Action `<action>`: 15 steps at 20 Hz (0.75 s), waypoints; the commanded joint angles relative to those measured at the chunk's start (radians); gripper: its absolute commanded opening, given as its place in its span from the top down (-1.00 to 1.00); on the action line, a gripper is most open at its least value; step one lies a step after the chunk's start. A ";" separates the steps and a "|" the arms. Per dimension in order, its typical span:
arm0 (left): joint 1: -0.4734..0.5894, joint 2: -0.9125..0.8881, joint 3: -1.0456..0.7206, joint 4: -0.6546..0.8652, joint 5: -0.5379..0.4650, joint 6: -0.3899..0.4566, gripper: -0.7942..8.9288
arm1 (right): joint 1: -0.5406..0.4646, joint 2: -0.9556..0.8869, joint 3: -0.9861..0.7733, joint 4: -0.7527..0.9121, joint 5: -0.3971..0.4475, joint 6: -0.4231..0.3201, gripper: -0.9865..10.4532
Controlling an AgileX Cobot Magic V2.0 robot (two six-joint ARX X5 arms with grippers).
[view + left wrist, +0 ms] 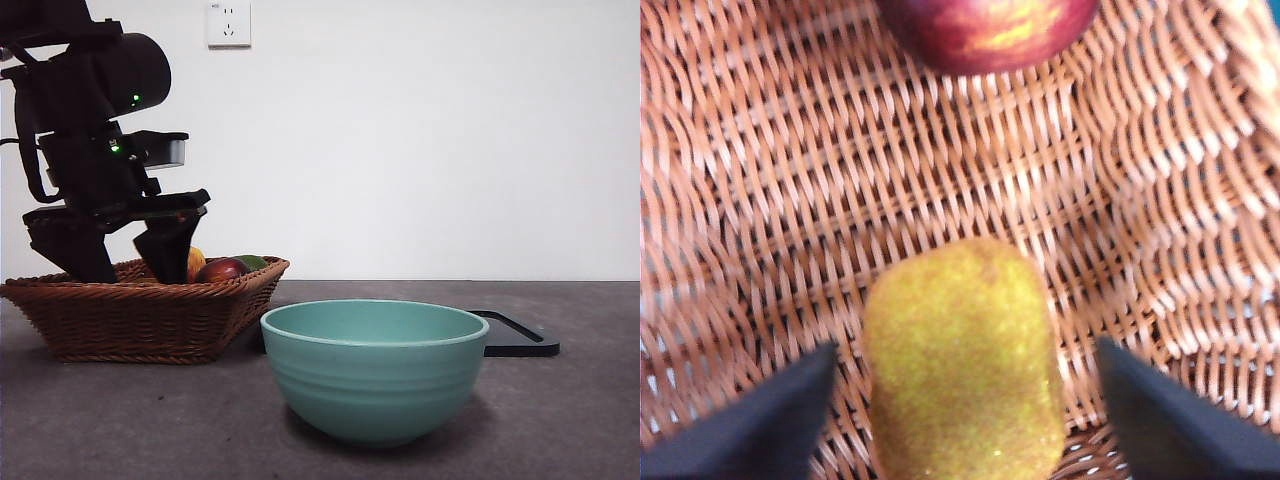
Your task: Pick up the wifruite, put it on the bowl, pick up the plate, put it on desk
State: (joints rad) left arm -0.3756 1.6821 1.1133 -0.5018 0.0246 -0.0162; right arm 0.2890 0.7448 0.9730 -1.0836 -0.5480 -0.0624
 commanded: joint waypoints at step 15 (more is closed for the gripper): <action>-0.281 -0.447 0.024 -0.164 0.112 -0.023 0.35 | 0.005 0.005 0.016 0.010 0.000 0.010 0.02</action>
State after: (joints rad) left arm -0.6601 1.2240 1.1183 -0.6693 0.1329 -0.0292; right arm 0.2890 0.7448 0.9730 -1.0832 -0.5480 -0.0624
